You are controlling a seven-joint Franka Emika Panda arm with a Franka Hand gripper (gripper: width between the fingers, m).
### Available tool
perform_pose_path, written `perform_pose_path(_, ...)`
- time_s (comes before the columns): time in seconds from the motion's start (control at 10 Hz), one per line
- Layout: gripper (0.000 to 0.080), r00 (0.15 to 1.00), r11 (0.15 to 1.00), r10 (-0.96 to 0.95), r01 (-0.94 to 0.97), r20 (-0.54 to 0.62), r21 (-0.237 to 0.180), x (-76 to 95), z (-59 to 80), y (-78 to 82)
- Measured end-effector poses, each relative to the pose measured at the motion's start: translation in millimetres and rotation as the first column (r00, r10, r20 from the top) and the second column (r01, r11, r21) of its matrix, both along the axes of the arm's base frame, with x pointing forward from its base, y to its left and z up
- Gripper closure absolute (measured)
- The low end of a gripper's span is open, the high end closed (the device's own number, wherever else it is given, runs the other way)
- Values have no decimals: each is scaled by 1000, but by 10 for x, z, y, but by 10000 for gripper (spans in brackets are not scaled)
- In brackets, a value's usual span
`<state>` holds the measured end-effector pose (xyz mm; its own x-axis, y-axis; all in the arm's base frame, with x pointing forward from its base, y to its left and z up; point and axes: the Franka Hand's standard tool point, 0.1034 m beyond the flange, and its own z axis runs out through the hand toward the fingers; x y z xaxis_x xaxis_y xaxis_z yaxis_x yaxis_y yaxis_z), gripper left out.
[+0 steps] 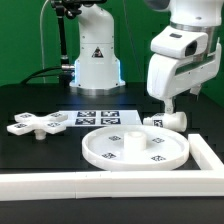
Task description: Assemble round table
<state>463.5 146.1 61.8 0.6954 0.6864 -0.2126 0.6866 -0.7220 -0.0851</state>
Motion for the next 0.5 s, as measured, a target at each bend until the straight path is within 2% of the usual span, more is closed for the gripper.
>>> perform_pose_path(0.1, 150, 999, 999, 16, -18, -47, -30, -47, -1, -34)
perform_pose_path(0.2, 150, 998, 999, 7, -10, -64, -41, -62, 4, -96)
perform_pose_path(0.3, 150, 991, 997, 4, -15, -133, -78, -151, 33, -174)
perform_pose_path(0.4, 150, 982, 993, -6, -16, -191, -114, -185, 35, -150)
perform_pose_path(0.5, 150, 973, 991, -1, -30, -232, -132, -183, 14, -106)
